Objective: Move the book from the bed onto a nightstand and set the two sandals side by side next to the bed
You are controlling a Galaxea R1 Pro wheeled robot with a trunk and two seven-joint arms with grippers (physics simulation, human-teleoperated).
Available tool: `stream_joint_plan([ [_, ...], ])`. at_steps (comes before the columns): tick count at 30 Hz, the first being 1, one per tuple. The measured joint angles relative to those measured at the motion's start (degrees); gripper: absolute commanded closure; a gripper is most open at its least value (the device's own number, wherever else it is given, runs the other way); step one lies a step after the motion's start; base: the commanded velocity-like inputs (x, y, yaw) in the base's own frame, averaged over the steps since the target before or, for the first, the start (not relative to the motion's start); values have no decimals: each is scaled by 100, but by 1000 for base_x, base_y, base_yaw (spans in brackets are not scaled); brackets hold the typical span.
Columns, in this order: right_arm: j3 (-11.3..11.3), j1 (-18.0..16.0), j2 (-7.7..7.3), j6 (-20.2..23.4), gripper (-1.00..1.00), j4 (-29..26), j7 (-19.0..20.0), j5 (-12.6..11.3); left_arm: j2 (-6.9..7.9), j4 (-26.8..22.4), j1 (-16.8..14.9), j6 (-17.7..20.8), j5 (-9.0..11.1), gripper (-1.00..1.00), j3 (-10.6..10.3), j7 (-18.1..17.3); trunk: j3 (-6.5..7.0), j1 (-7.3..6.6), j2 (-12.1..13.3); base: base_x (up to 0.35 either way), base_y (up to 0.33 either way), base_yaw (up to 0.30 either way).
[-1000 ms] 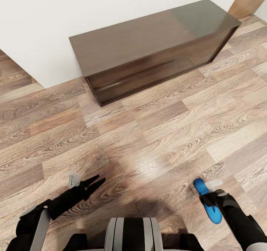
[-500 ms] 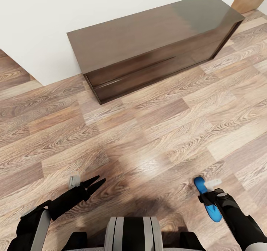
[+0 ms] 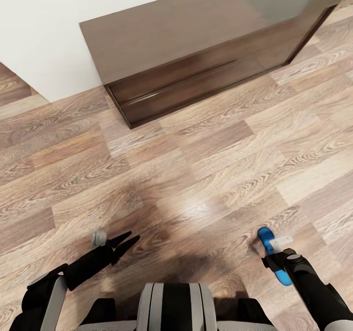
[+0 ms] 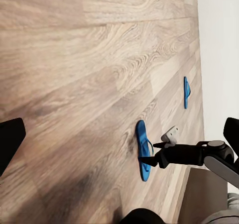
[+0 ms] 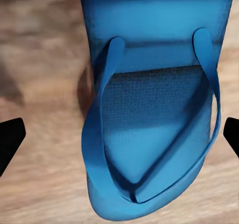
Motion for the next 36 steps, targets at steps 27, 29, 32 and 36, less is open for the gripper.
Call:
stream_joint_plan([
  [27, -9, 0, -25, 1, -100, -9, -3, -7, -2, 1, 1, 0, 9, -100, 7, 0, -45, 5, -3, 0, 0, 0],
  [29, -9, 0, -25, 0, -100, -9, -1, -3, -2, 1, 0, 0, 9, -100, 8, 0, -45, 5, -3, 0, 0, 0],
  [32, -9, 0, -20, 1, -100, -4, -2, -1, -2, 3, 0, 0, 9, -100, 4, 0, -45, 5, -3, 0, 0, 0],
  [36, -9, 0, -13, 2, -100, -7, -5, 0, -2, 14, 0, 0, 6, -100, 1, 0, -45, 5, -3, 0, 0, 0],
])
